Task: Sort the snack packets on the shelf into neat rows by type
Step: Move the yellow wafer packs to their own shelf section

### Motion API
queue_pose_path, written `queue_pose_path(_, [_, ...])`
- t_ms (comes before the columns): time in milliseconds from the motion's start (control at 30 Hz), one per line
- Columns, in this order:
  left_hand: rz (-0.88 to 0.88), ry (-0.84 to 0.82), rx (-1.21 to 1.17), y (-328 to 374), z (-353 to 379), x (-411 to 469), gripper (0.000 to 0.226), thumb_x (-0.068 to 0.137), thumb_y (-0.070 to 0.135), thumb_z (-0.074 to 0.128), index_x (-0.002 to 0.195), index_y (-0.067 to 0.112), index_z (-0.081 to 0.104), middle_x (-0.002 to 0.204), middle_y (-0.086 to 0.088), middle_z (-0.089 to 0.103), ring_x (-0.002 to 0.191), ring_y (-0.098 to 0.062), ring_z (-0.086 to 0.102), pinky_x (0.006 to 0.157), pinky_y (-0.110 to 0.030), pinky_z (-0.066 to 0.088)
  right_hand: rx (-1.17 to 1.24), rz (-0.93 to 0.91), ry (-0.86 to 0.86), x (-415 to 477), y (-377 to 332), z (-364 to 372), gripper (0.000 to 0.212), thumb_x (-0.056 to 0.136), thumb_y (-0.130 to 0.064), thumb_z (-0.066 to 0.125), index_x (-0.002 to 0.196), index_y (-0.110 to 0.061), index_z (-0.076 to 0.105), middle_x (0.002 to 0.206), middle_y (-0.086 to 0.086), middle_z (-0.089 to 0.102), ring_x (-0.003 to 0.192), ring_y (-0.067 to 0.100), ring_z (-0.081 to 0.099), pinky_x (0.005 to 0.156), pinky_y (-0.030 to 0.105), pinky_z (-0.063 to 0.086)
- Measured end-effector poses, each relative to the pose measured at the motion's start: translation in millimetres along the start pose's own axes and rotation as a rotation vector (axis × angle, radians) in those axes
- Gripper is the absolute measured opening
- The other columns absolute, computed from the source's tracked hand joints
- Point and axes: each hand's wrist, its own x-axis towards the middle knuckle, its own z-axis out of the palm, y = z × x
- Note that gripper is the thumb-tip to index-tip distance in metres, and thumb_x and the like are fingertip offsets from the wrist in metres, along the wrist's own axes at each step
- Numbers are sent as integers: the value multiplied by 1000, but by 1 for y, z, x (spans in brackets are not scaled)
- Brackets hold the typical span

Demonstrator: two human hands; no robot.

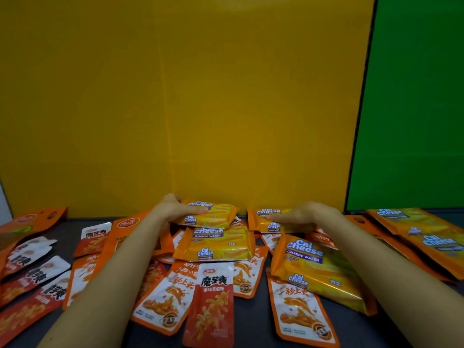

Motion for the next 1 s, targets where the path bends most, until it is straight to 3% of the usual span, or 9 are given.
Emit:
queue_pose_path(167, [-4,25,-133,2,-6,-9,85,63,18,84,135,5,39,130,-18,52,109,-32,57,80,-34,46,367,-35,-27,1,2,-3,89,69,-52,73,136,-3,41,143,13,43,128,30,44,97,33,39])
queue_pose_path(267, [-33,-10,-215,2,-9,-14,81,64,13,83,130,0,40,117,-21,59,90,-30,60,73,-37,51,446,-36,7,-1,5,-6,87,73,-39,75,139,0,35,146,14,39,132,31,40,101,34,37])
queue_pose_path(400, [-53,-86,-275,-2,-15,-20,70,60,11,84,120,-4,51,108,-24,66,82,-33,64,84,-49,54,585,-25,11,0,8,-2,95,67,-36,81,141,-3,31,145,15,38,130,32,41,101,38,38])
queue_pose_path(467, [-35,-101,-300,-3,-16,-22,63,61,10,84,115,-3,55,108,-24,66,81,-33,66,81,-47,55,656,-47,38,-1,10,-1,93,65,-31,83,139,-4,32,141,13,43,126,31,45,101,38,42])
queue_pose_path(600, [-4,-121,-331,-2,-17,-27,52,67,10,80,112,0,57,98,-19,69,71,-27,66,68,-37,57,714,-141,181,-7,9,-6,56,73,-21,78,117,-6,46,117,11,57,103,27,57,88,42,51])
queue_pose_path(733, [53,-67,-395,4,-20,-37,32,76,5,71,106,5,60,75,-9,69,45,-11,65,46,-23,55,673,-172,434,-21,16,-11,56,74,-25,76,120,-5,51,125,16,58,114,31,55,94,41,46])
queue_pose_path(833, [86,21,-463,23,-20,-53,9,84,6,64,81,10,56,40,4,61,29,-2,53,30,-11,40,744,-167,581,-37,31,-17,55,77,-27,73,121,-5,50,126,17,58,116,33,54,95,41,44])
queue_pose_path(900, [119,44,-518,39,-19,-68,8,85,9,62,81,12,56,35,7,58,27,-1,52,28,-11,38,832,-169,618,-45,47,-25,54,77,-28,73,121,-4,50,124,17,58,115,33,55,96,43,44])
queue_pose_path(1000, [184,14,-574,64,-7,-96,5,85,9,62,87,12,59,44,6,65,36,-4,60,37,-17,50,1117,-186,539,-52,79,-37,51,74,-24,75,117,-6,55,120,14,61,110,33,60,94,49,48])
